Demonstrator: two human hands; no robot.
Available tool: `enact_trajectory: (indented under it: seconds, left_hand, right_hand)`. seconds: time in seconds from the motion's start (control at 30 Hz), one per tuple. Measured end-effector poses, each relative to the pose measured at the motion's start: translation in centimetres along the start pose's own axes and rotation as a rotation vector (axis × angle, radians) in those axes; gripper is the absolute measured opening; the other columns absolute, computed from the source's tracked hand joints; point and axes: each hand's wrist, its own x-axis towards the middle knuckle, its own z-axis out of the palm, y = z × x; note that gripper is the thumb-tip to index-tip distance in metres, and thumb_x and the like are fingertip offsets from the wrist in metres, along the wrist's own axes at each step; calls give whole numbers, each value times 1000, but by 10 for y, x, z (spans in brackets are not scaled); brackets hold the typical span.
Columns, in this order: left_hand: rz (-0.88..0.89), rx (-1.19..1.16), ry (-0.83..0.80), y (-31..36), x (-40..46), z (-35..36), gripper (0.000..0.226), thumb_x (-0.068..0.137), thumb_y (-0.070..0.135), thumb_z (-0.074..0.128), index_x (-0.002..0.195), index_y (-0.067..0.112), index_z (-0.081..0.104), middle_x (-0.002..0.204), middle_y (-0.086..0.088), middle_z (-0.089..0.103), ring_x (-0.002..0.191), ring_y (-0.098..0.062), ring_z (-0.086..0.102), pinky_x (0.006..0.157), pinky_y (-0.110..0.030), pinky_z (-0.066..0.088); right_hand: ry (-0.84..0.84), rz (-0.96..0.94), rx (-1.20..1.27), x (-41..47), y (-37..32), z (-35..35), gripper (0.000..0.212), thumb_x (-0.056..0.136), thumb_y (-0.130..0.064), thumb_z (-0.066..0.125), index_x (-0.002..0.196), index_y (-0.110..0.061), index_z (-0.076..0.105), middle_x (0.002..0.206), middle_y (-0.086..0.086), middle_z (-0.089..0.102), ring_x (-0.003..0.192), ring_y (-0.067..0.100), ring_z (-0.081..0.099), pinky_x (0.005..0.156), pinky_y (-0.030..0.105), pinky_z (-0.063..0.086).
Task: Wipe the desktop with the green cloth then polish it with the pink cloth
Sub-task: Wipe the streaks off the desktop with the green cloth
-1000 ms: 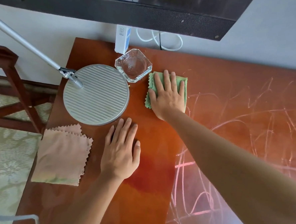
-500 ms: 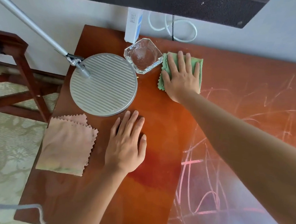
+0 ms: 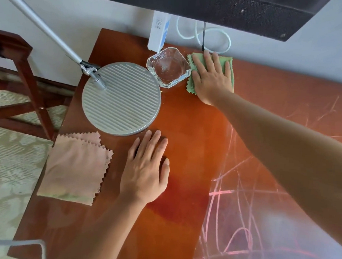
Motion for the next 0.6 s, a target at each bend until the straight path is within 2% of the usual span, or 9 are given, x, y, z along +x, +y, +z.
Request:
enact_trajectory:
  seconds: [0.3, 0.6]
  left_hand:
    - [1, -3, 2, -1, 0, 0, 52, 102, 36, 38, 147, 12, 51, 160, -10, 40, 152, -27, 29, 122, -51, 26]
    - [-8, 10, -26, 1, 1, -3, 53, 102, 36, 37, 147, 12, 50, 160, -11, 40, 152, -28, 28, 122, -51, 25]
  right_hand:
    - [12, 32, 32, 6, 3, -3, 62, 100, -57, 5, 158, -37, 0, 168, -1, -4, 153, 22, -10, 122, 52, -6]
    - [54, 160, 85, -131, -12, 27, 64, 100, -61, 5, 158, -35, -1, 168, 0, 1, 153, 24, -8, 122, 52, -8]
